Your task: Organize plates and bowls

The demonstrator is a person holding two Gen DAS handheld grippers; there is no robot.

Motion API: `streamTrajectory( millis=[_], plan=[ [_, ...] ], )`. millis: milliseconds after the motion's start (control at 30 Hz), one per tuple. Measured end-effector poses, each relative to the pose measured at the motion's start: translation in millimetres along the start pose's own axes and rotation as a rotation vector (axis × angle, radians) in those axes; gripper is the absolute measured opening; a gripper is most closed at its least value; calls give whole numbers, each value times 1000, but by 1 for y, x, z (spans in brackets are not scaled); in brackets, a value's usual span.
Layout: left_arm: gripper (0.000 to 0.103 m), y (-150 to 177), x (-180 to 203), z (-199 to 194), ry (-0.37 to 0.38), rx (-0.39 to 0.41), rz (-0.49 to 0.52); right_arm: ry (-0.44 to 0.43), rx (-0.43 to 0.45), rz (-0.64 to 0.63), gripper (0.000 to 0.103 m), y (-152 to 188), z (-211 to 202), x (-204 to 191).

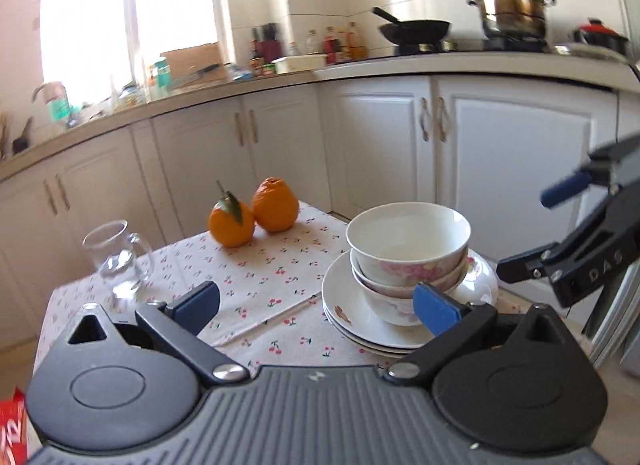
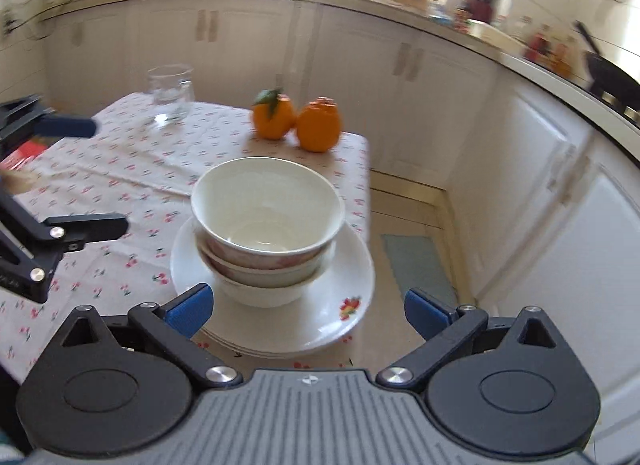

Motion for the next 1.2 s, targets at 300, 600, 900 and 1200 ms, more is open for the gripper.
streamTrajectory(
  millis=[300,600,900,1200],
  plan=[
    [103,0,0,-47,-198,-64,-127,223,80,242,103,22,-67,-38],
    [103,4,2,-65,-208,-56,-163,242,118,257,103,25,-89,-53],
    [103,4,8,-67,-215,-53,-161,235,136,271,103,29,-95,-57],
    [102,5,10,-69,-218,-47,-161,238,138,271,103,30,-96,-59]
  ],
)
Point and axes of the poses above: each gripper's, at about its wrist camera, not at the fingertips, and z roughly the way its jaws point, x to its right, y to its underside, the point moved 1 cm from there along z, roughly the way its jaws point, and after that the axes turned 4 degrees about -z, right-handed, at the moved point
